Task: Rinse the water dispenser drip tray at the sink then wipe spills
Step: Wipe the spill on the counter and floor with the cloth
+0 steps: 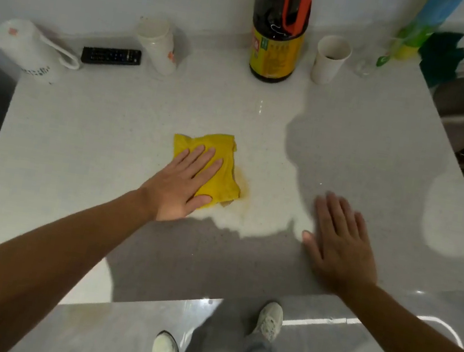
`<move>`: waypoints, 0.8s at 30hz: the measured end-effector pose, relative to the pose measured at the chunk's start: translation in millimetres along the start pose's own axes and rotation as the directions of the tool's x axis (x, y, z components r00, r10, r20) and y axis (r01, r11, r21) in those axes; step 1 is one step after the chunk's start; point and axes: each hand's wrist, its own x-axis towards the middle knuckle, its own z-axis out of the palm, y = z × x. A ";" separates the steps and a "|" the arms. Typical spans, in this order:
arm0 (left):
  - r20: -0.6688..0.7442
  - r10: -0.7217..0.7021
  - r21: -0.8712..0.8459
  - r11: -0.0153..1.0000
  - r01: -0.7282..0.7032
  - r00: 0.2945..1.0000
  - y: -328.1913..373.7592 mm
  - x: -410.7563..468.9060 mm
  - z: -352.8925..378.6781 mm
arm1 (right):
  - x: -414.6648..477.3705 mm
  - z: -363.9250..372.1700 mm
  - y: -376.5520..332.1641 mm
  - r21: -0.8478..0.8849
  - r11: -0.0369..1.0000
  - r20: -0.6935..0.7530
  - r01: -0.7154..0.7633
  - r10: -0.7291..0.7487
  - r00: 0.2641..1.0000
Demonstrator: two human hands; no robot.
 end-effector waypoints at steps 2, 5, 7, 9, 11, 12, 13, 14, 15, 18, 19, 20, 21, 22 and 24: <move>0.032 0.121 0.079 0.989 -0.123 0.992 -3.0 4.0 -5.0 | 0.3 2.6 1.7 -0.008 1.000 -0.004 -0.009 0.009 1.000; 0.032 0.239 0.077 0.968 -0.241 0.970 14.3 -14.1 -5.5 | 0.3 1.2 0.8 0.001 1.000 -0.012 -0.012 0.012 1.000; 0.013 0.285 -0.017 0.958 -0.285 0.958 29.4 -43.0 0.2 | -0.8 -0.3 -0.8 -0.005 1.000 -0.015 -0.019 0.019 1.000; -0.031 0.226 -0.143 0.963 -0.228 0.974 44.4 -74.8 9.3 | -1.5 -1.5 -1.9 0.002 0.999 -0.023 -0.032 0.032 0.999; -0.135 0.034 -0.270 0.960 -0.070 0.990 64.4 -98.0 20.7 | -1.9 -1.5 -3.0 0.012 0.999 -0.035 -0.038 0.038 0.999; -0.189 -0.094 -0.298 0.954 0.034 0.978 76.4 -101.6 25.4 | -2.2 -1.1 -3.4 0.017 0.999 -0.044 -0.041 0.042 0.998; -0.215 -0.210 -0.302 0.943 0.139 0.954 88.7 -99.2 28.4 | -2.5 -0.7 -3.5 0.021 0.999 -0.051 -0.044 0.045 0.998; -0.220 -0.298 -0.295 0.928 0.228 0.929 99.8 -91.5 29.2 | -2.8 -0.2 -3.3 0.025 0.999 -0.057 -0.043 0.045 0.997; -0.218 -0.353 -0.285 0.915 0.287 0.910 108.5 -80.6 28.3 | -2.8 0.3 -3.2 0.031 0.999 -0.066 -0.040 0.042 0.997; -0.166 -0.348 -0.222 0.925 0.309 0.923 109.0 -34.6 22.8 | -2.4 2.6 -1.3 0.050 0.998 -0.099 -0.030 0.035 0.994; -0.121 -0.297 -0.189 0.944 0.272 0.947 102.5 -17.5 19.5 | -2.6 3.6 -0.5 0.053 0.998 -0.110 -0.024 0.030 0.993; -0.085 -0.224 -0.146 0.967 0.210 0.971 95.1 -1.3 16.3 | -2.6 4.5 0.1 0.057 0.998 -0.125 -0.019 0.026 0.992; -0.054 -0.131 -0.091 0.988 0.126 0.990 88.3 13.9 12.3 | -2.3 5.6 1.1 0.063 0.998 -0.139 -0.014 0.023 0.990; -0.017 -0.027 -0.036 0.999 0.027 0.999 84.0 27.8 7.4 | -3.0 6.6 3.2 0.071 0.997 -0.151 -0.009 0.020 0.988; 0.045 0.158 0.077 0.984 -0.162 0.986 75.1 43.5 -2.1 | -2.1 6.5 3.2 0.123 0.992 -0.176 0.000 0.022 0.984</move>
